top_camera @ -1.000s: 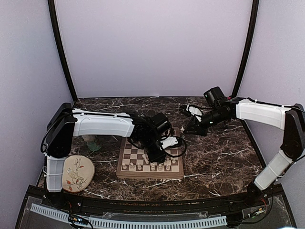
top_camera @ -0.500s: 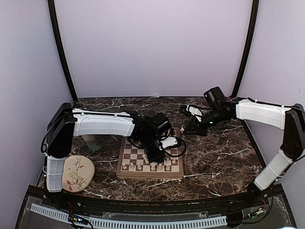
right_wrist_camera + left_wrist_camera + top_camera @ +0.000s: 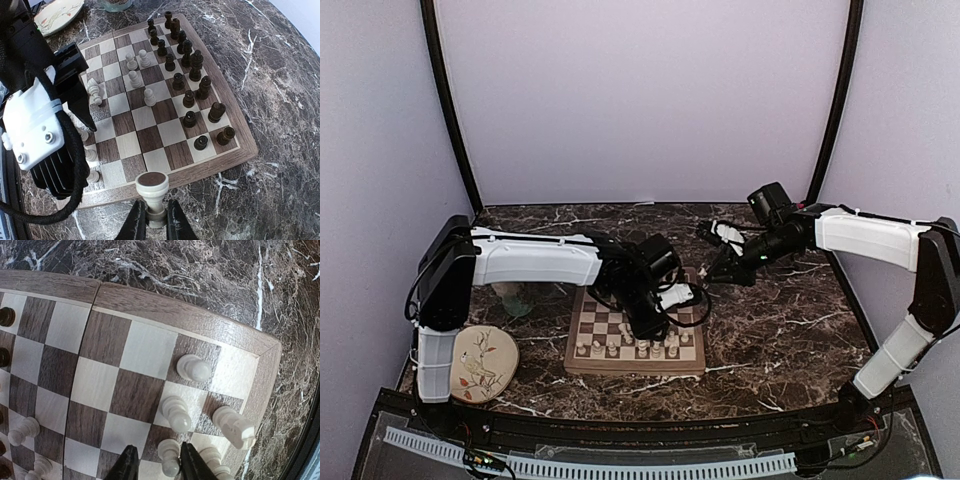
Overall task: Set up the chess pieces on the board
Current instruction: Place the pawn at f2, then pass from the right arm to the left, then pass from the left arm to the right, then place the rook at h1.
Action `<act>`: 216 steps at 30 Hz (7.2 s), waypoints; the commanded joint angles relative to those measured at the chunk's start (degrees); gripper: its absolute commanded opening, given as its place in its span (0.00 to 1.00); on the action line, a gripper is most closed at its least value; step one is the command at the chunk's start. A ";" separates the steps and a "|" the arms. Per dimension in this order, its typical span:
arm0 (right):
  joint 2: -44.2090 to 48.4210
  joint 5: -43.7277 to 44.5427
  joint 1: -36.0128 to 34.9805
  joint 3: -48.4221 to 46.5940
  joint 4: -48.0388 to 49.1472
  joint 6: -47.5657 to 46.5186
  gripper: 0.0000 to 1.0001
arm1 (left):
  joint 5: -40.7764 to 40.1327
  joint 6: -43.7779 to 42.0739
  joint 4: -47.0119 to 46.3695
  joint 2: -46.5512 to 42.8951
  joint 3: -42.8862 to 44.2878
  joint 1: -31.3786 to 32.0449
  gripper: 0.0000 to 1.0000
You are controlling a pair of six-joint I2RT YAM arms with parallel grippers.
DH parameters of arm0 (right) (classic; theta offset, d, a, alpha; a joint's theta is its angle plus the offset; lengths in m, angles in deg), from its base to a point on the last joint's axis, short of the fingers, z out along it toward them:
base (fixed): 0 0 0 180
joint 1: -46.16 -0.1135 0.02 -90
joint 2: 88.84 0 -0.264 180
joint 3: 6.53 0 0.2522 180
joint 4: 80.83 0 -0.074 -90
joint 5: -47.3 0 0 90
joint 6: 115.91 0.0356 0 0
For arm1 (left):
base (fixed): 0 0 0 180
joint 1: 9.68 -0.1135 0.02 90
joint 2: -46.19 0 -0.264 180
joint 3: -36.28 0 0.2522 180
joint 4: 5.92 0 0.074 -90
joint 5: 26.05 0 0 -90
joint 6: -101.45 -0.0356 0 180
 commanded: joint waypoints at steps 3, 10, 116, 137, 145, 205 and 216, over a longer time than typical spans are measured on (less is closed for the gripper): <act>0.35 -0.75 0.26 -1.17 -0.79 -0.20 0.13 | -3.41 -0.31 -1.37 -7.31 0.08 0.35 0.33; 0.27 -2.24 0.26 -3.94 -2.41 0.53 0.13 | -7.54 -1.69 -10.75 -16.53 -8.20 0.35 0.36; 0.72 -19.47 -2.29 -19.74 -0.69 26.96 0.78 | 3.58 34.34 -106.17 -27.65 -50.20 -3.43 0.12; -4.39 -27.90 -8.92 -15.32 14.10 44.81 0.54 | 0.52 33.48 -108.59 -29.20 -52.83 -3.43 0.12; -5.63 -29.10 -9.73 -16.12 14.99 45.44 0.33 | 0.39 33.50 -108.24 -29.10 -52.58 -3.42 0.12; -3.96 20.49 -26.82 4.75 -4.69 -5.46 0.00 | -13.68 11.24 -58.45 -52.44 -50.30 -16.71 0.68; -5.98 21.19 -26.82 3.53 -4.19 -4.93 0.02 | -12.56 11.69 -58.26 -52.58 -50.36 -16.71 0.68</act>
